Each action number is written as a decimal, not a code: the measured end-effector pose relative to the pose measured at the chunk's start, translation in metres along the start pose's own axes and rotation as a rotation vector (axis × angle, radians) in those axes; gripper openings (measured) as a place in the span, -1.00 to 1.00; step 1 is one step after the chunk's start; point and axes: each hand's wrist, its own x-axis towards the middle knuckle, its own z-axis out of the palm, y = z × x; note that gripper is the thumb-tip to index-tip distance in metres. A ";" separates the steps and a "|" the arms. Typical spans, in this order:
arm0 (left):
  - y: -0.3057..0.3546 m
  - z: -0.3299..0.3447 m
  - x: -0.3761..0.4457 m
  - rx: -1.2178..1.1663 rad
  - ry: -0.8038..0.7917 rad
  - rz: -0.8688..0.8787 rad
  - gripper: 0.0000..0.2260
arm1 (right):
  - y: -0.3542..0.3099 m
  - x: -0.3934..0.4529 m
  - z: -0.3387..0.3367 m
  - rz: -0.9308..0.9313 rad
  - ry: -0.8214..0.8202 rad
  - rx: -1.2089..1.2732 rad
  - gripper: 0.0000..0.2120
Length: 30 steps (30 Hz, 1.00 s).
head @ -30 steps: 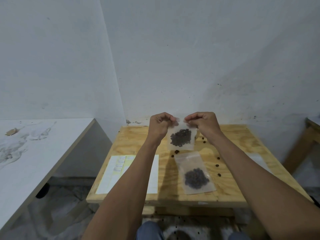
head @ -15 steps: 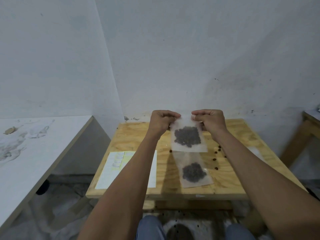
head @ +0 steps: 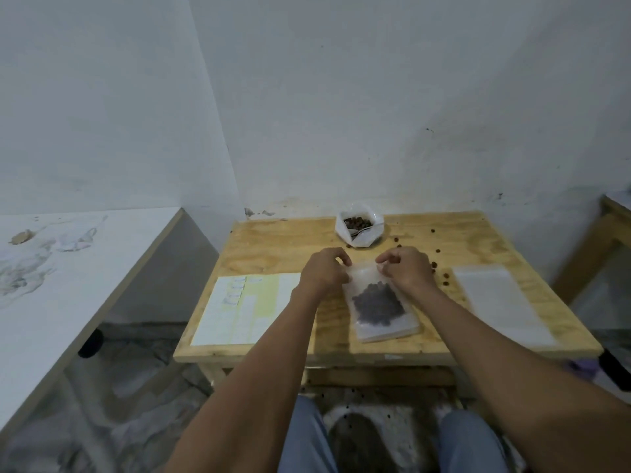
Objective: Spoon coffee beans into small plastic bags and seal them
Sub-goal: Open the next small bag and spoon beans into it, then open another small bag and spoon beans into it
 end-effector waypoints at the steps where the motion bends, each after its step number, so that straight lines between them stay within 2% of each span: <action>1: 0.001 0.000 0.001 0.046 0.018 0.005 -0.78 | 0.000 0.000 0.001 -0.009 0.005 -0.014 -0.91; 5: 0.009 0.005 0.005 0.100 0.173 0.078 -0.77 | -0.003 0.004 -0.008 -0.049 0.083 0.044 -0.85; 8: 0.031 0.018 0.010 0.114 0.187 0.130 -0.81 | 0.003 0.012 -0.029 -0.010 0.134 0.055 -0.88; 15: 0.112 0.087 0.012 0.132 -0.012 0.188 -0.86 | 0.058 0.019 -0.101 0.213 0.303 -0.163 -0.87; 20: 0.146 0.137 0.006 0.148 -0.056 0.151 -0.78 | 0.101 0.005 -0.136 0.368 0.285 -0.342 -0.86; 26: 0.163 0.164 -0.005 0.152 0.023 0.137 -0.86 | 0.126 -0.008 -0.138 0.330 0.274 -0.346 -0.75; 30: 0.167 0.168 -0.010 0.109 0.080 0.126 -0.82 | 0.127 -0.010 -0.136 0.275 0.305 -0.363 -0.71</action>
